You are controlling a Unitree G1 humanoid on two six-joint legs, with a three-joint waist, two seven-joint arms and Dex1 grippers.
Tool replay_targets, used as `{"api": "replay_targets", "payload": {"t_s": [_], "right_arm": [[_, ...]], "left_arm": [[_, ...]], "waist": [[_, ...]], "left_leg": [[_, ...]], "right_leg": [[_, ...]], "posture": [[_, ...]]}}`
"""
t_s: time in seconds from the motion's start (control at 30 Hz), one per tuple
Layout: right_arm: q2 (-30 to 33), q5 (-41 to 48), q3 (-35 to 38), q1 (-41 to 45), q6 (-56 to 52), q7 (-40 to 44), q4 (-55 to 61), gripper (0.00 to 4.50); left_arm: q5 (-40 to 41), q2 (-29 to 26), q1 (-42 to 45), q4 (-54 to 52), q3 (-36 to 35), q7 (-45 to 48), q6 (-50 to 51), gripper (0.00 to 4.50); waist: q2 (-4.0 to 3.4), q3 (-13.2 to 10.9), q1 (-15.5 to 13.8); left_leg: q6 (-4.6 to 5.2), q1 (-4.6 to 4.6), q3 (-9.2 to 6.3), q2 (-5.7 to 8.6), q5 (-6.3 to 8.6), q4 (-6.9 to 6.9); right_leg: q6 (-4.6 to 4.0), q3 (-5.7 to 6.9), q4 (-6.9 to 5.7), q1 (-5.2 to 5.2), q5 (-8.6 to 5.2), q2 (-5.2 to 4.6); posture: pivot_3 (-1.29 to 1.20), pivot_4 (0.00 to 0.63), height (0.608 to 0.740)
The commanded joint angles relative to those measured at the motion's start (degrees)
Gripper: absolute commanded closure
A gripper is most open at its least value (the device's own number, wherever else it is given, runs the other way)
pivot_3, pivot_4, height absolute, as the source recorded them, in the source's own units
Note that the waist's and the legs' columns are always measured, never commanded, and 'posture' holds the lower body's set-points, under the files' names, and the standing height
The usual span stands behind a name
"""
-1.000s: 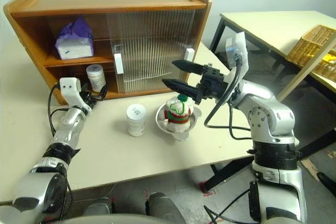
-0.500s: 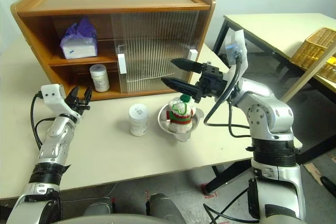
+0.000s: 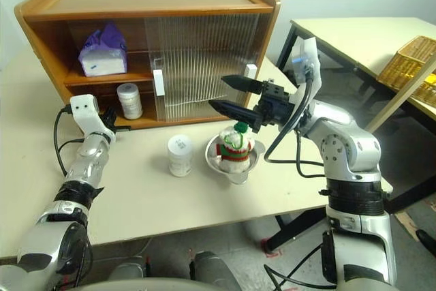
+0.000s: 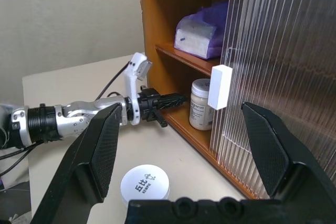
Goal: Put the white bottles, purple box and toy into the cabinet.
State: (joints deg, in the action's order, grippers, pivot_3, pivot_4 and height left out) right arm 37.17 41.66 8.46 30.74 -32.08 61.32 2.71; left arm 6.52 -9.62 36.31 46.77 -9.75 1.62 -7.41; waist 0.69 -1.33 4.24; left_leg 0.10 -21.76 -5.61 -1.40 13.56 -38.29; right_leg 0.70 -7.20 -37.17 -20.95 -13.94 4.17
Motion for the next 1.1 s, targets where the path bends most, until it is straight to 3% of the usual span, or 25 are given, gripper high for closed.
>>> {"api": "replay_targets", "payload": {"t_s": [0.03,0.37,1.1], "right_arm": [[0.58,-0.64,0.36,0.63,0.41,-0.04,0.61,0.00],[0.90,-0.63,0.57,0.55,0.62,0.03,0.64,0.00],[1.87,0.08,1.77,-1.10,-0.12,-1.07,2.53,0.00]], "left_arm": [[-0.79,-0.74,3.36,6.44,-0.52,-0.41,-2.54,4.49],[-1.03,-2.03,9.33,17.60,-0.29,1.73,-5.79,4.49],[-3.22,1.16,13.67,23.23,1.18,7.58,-5.51,4.49]], "waist": [[0.00,0.00,0.03],[0.00,0.00,0.29],[0.00,0.00,1.23]], "left_leg": [[0.00,0.00,0.00,0.00,0.00,-0.01],[0.01,-0.01,0.00,0.02,0.00,0.00],[0.04,-0.05,0.02,0.10,0.01,-0.01]], "right_leg": [[0.00,0.00,0.00,0.00,0.00,0.00],[0.06,0.00,0.00,0.00,-0.03,0.00],[0.23,0.00,0.01,0.00,-0.13,-0.04]], "posture": [[-0.13,0.000,0.740],[-0.13,0.000,0.740],[-0.18,0.000,0.740]]}}
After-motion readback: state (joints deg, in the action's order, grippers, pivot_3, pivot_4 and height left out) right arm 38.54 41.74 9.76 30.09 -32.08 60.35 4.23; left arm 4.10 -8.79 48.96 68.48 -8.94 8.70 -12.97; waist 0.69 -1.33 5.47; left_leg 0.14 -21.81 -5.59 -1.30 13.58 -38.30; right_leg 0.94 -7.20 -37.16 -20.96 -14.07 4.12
